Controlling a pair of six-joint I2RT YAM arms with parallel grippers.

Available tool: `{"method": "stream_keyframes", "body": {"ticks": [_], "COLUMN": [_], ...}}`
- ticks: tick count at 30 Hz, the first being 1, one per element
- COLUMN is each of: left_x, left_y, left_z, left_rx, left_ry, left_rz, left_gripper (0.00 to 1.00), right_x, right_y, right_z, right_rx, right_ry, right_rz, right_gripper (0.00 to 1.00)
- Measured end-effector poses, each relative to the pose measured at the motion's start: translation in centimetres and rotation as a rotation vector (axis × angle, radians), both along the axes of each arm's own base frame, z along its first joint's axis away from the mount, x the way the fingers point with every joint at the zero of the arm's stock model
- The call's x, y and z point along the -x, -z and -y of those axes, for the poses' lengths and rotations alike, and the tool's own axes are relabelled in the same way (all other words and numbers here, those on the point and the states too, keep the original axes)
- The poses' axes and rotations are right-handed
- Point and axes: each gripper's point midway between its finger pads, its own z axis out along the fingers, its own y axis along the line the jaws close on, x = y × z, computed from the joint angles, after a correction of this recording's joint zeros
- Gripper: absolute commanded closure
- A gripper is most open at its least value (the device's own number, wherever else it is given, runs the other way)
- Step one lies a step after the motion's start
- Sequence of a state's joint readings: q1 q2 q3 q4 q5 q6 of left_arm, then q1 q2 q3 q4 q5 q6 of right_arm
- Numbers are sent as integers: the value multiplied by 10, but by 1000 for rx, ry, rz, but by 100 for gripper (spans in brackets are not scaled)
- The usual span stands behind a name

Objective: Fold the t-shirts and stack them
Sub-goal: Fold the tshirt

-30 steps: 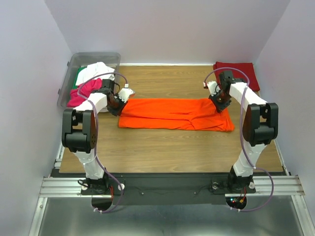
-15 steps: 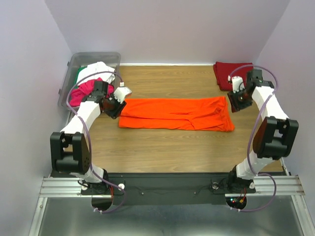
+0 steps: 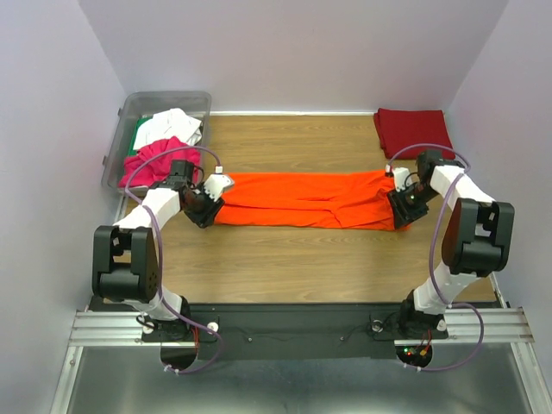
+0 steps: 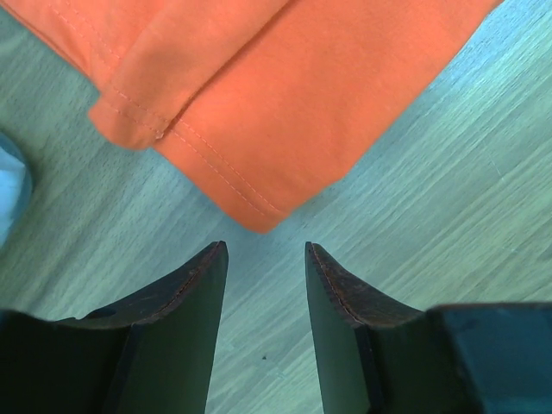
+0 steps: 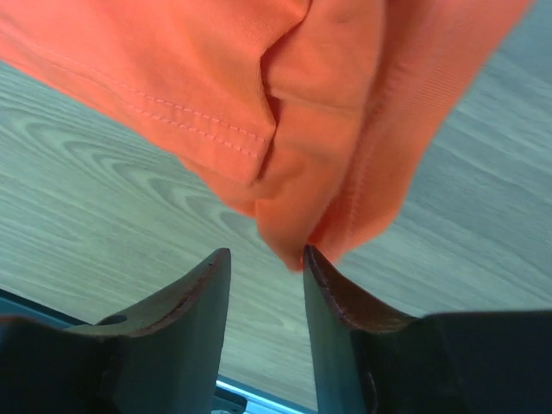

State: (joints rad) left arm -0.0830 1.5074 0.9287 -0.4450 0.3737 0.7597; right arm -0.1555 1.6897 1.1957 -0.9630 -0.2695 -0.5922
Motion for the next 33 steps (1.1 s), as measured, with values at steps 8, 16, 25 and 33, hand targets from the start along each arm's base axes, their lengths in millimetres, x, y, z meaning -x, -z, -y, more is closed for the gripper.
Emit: {"method": "stream_keyframes", "body": {"ticks": [8, 16, 25, 33], "left_x": [-4, -2, 41, 60], "left_y": [20, 33, 25, 18], "left_z": [1, -2, -14, -18], "left_rx": [-13, -51, -106, -124], "left_ry": [34, 77, 154, 182], "left_rz": [-28, -41, -84, -131], "left_gripper": [64, 100, 100, 62], "right_x": [10, 12, 41, 60], "right_y": [33, 38, 38, 16], "right_z": [1, 9, 25, 20], "right_rx": [3, 50, 138, 98], "right_ry": [-4, -6, -62, -121], "right_rz": [-80, -81, -107, -150], "right_gripper": [95, 99, 91, 63]}}
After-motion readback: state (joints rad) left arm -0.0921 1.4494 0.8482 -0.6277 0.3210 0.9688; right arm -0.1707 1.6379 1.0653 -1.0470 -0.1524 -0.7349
